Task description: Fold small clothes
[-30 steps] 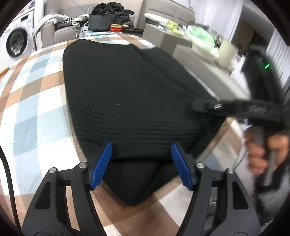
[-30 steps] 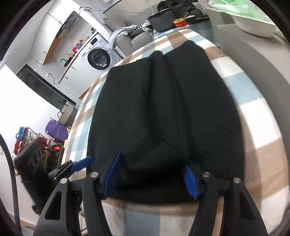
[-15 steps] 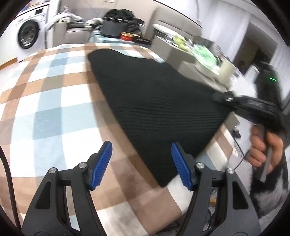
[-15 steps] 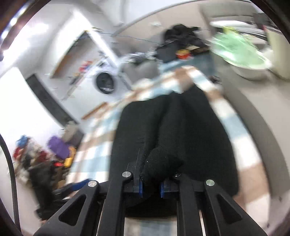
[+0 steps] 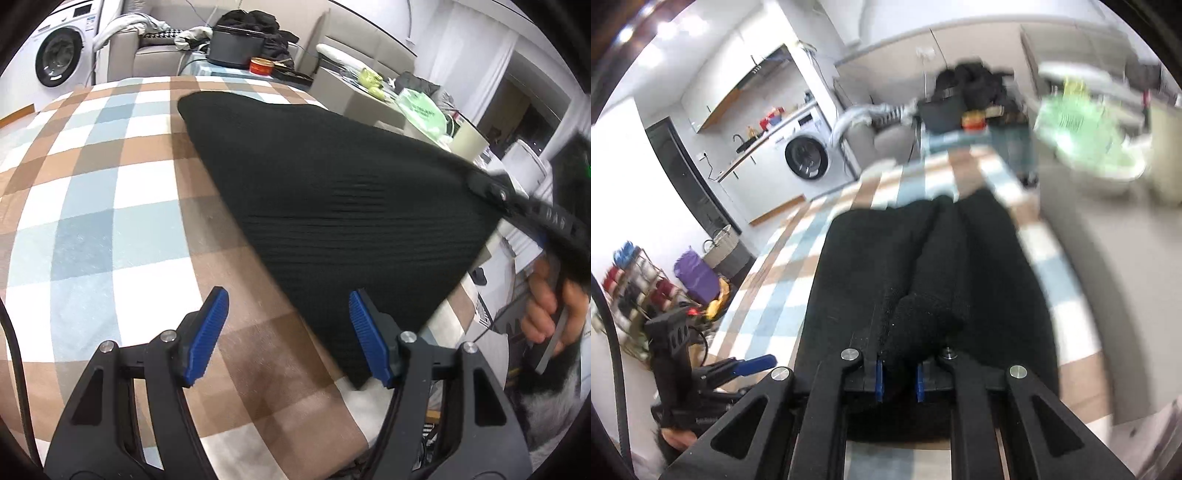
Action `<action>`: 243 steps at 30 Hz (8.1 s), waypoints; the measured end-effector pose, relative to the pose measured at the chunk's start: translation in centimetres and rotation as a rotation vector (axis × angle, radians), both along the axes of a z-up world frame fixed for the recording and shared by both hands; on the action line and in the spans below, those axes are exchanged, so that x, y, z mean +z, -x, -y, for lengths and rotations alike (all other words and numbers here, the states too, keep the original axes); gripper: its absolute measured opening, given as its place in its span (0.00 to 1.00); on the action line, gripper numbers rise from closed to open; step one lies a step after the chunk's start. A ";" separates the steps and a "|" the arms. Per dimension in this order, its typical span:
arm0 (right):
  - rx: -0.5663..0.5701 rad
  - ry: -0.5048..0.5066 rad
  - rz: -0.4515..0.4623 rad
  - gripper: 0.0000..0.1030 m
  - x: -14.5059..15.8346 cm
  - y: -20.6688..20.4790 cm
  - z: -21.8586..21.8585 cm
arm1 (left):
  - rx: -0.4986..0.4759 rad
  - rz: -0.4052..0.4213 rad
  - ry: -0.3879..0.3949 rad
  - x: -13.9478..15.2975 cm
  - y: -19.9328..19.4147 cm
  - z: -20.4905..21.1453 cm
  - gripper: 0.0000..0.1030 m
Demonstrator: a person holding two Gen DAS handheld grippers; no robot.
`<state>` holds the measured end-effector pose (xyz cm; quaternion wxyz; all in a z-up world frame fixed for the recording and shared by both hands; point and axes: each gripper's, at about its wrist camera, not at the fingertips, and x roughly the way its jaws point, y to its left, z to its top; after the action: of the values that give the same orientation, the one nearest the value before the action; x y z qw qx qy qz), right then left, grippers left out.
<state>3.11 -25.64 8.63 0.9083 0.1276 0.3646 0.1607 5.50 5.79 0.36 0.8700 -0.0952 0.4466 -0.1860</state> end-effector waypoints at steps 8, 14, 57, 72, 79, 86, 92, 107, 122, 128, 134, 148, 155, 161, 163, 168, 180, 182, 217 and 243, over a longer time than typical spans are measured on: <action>-0.161 0.108 -0.228 0.17 -6.9 -0.2 3.8 | 0.001 -0.049 0.012 -1.6 -1.6 1.0 0.63; -0.166 0.137 -0.177 0.37 -5.1 -0.4 5.4 | 0.038 -0.084 0.041 -3.0 -4.8 2.2 0.63; 0.069 0.131 -0.242 0.52 -7.6 -19.1 -1.3 | 0.204 -0.027 -0.017 -0.9 -7.6 -4.1 0.86; 0.169 0.191 -0.097 0.11 -5.2 -18.7 -4.2 | 0.207 -0.004 -0.014 -0.4 -6.3 -4.5 0.86; 0.138 0.129 0.025 0.11 2.9 -14.9 -2.6 | 0.191 0.040 -0.006 1.3 -5.4 -3.9 0.87; -0.002 0.311 -0.193 0.17 -5.7 -19.8 -0.9 | 0.154 -0.012 -0.036 -0.7 -5.6 -2.2 0.87; -0.002 0.214 -0.191 0.37 -5.0 -15.1 2.3 | 0.133 -0.037 -0.054 -1.8 -5.4 -1.4 0.87; 0.145 0.054 -0.213 0.09 -5.2 -6.5 -0.4 | 0.126 -0.015 -0.073 -1.4 -4.4 -0.6 0.87; 0.041 0.052 -0.225 0.34 -4.2 -1.1 3.6 | 0.103 -0.057 -0.072 -2.4 -3.8 0.1 0.87; 0.129 0.079 -0.304 0.15 -6.3 -0.4 2.0 | 0.084 -0.058 -0.074 -2.4 -4.1 0.7 0.87; 0.126 0.091 -0.277 0.07 -5.5 0.7 1.9 | 0.098 -0.053 -0.078 -2.3 -4.1 0.2 0.87; 0.001 0.108 -0.245 0.47 -7.1 -4.7 3.0 | 0.117 -0.063 -0.057 -3.3 -6.5 0.2 0.76; 0.067 0.085 -0.238 0.15 -8.2 -6.9 1.8 | 0.050 -0.029 -0.081 -3.3 -7.2 1.4 0.23; 0.103 0.074 -0.244 0.14 -8.3 -8.5 -1.0 | 0.119 -0.015 -0.081 -2.9 -7.8 -1.4 0.20; 0.129 0.068 -0.242 0.14 -8.3 -9.7 -2.7 | 0.159 -0.013 -0.086 -2.8 -8.1 -3.1 0.20; 0.168 0.024 -0.242 0.14 -8.7 -12.5 -7.7 | 0.293 -0.020 -0.066 -3.2 -9.6 -8.4 0.20; 0.197 0.003 -0.239 0.32 -6.1 -8.9 -5.8 | 0.305 -0.005 -0.043 -2.0 -6.0 -9.1 0.25; 0.211 0.037 -0.192 0.32 -5.1 -8.1 -6.4 | 0.300 0.004 -0.042 -1.8 -4.8 -8.6 0.26; 0.289 -0.040 -0.293 0.13 -8.3 -10.2 -8.1 | 0.191 0.018 -0.068 -1.4 -2.3 -5.6 0.32; 0.299 0.121 -0.187 0.22 -8.9 -2.2 -6.2 | 0.122 0.086 -0.206 -2.1 3.0 -2.6 0.47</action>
<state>5.29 -19.42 -0.30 0.8423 0.0314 0.4714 0.2593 2.55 8.40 -1.75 0.9032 -0.0244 0.4189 -0.0900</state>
